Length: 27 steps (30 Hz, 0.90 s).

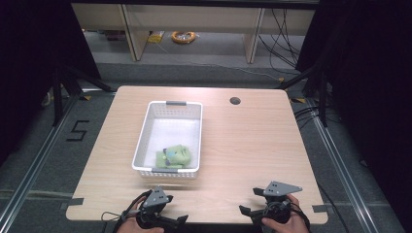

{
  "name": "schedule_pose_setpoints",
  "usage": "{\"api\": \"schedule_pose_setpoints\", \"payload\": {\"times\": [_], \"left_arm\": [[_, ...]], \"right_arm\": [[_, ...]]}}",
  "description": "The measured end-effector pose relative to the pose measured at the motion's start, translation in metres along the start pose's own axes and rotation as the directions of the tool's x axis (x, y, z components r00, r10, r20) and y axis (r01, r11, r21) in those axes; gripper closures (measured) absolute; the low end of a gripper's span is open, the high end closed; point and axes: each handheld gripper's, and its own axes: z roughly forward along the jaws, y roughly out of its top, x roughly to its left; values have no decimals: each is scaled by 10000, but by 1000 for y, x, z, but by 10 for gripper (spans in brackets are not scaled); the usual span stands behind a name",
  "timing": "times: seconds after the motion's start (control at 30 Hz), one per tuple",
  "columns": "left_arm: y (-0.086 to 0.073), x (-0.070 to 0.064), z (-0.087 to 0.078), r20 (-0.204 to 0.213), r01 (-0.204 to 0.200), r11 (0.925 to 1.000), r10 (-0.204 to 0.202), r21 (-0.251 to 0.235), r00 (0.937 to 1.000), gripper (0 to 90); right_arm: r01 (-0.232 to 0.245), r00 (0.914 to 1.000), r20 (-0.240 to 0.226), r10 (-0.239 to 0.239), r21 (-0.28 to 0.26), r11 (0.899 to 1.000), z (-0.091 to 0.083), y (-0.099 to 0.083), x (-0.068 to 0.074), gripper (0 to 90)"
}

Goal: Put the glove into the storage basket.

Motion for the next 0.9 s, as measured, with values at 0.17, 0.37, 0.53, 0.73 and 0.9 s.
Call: {"api": "schedule_pose_setpoints", "payload": {"times": [0.17, 0.37, 0.53, 0.73, 0.9], "left_arm": [[-4, -2, 2, -166, 33, 9996, -28, 296, 9999, 155], [-4, -3, 3, -172, -61, 9998, 64, 193, 9998, 155], [-5, -1, 4, -245, 7, 9990, 4, 445, 9997, 155], [-5, -1, 5, -399, -42, 9989, 60, 462, 9992, 155], [-4, 0, 3, -237, -91, 9992, 100, 377, 9997, 155]], "right_arm": [[47, 10000, -65, -46, 117, 9999, 1, -4, 3, 159], [299, 9995, -91, -297, 235, 9993, 3, -6, 3, 160], [230, 9993, -302, -220, 332, 9992, 3, -5, 3, 160], [291, 9995, 76, -293, 234, 9993, 3, -6, 2, 160], [288, 9996, 23, -288, 271, 9992, 4, -6, 1, 160]]}}
